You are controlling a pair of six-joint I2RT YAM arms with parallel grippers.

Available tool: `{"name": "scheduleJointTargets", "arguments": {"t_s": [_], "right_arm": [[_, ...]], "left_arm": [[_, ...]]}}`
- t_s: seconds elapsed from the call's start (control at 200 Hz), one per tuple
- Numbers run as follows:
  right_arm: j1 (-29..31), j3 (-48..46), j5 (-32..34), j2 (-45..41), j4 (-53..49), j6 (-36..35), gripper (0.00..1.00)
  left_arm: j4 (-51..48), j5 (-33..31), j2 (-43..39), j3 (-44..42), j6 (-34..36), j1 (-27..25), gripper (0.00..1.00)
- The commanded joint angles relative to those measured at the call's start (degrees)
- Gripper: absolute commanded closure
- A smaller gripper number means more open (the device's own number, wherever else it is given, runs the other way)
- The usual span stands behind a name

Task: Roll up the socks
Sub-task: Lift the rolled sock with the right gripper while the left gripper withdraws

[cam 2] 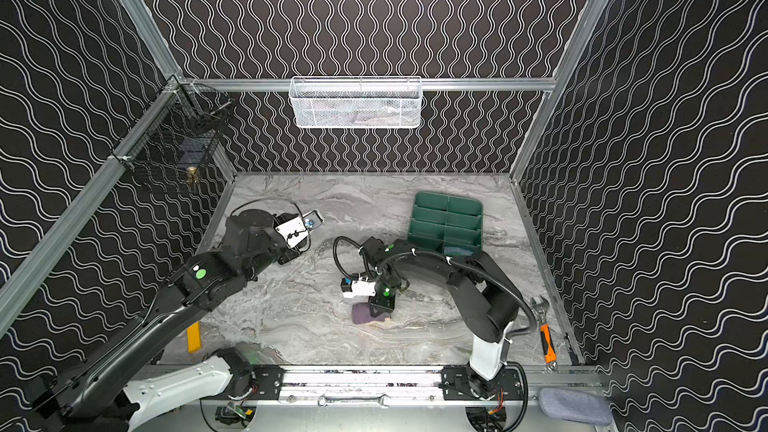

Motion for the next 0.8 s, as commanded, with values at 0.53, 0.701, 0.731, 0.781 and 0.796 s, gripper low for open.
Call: {"name": "scheduleJointTargets", "arguments": {"t_s": [0.53, 0.701, 0.731, 0.781, 0.796], "right_arm": [[-4.7, 7.4, -2.1, 9.3, -2.0, -5.5, 1.0], [-5.1, 8.0, -2.6, 10.0, -2.1, -5.9, 1.0], [-5.1, 8.1, -2.8, 10.1, -2.2, -5.9, 1.0], [-5.1, 8.3, -3.4, 10.2, -2.4, -6.1, 1.0], [-5.1, 8.3, -3.5, 10.1, -2.3, -6.0, 1.0]], "left_arm": [[5.0, 4.6, 15.4, -16.0, -7.3, -27.5, 0.39], [13.2, 8.2, 23.2, -18.4, -7.8, -25.1, 0.33], [14.0, 9.4, 24.6, -18.1, -8.2, -23.9, 0.33], [14.9, 10.4, 26.8, -17.6, -8.9, -22.2, 0.34], [15.2, 10.7, 27.6, -17.6, -8.9, -21.8, 0.34]]}}
